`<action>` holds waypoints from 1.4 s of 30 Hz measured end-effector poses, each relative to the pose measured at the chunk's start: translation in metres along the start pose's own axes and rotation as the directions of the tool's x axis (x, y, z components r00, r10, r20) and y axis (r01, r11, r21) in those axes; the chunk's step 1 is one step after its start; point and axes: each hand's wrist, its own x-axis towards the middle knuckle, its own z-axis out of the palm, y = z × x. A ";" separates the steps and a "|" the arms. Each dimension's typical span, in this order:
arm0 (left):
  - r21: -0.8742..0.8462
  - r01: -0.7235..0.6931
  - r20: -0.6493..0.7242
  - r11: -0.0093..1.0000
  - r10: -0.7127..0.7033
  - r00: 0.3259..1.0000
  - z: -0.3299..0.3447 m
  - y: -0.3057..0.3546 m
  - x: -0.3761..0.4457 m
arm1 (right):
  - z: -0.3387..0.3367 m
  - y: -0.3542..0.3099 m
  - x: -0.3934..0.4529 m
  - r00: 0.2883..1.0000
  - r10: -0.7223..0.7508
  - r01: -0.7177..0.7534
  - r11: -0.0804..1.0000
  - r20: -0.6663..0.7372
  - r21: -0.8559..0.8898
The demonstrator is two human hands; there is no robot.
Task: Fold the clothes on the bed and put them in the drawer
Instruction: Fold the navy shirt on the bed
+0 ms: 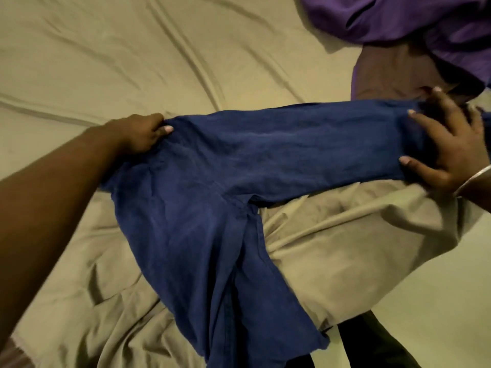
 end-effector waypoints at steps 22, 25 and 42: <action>-0.115 -0.071 -0.756 0.991 -0.041 0.653 0.092 0.105 -0.100 | 0.027 -0.349 -0.096 0.909 0.296 -0.414 0.731 0.295 0.542; -0.142 -0.075 -0.621 0.987 -0.030 0.784 0.118 0.101 -0.118 | 0.033 -0.373 -0.103 0.805 0.407 -0.576 0.712 0.433 0.401; -0.513 -0.165 -0.211 0.842 0.063 0.975 0.144 0.072 -0.092 | 0.045 -0.357 -0.141 0.892 0.395 -0.437 0.626 0.221 0.645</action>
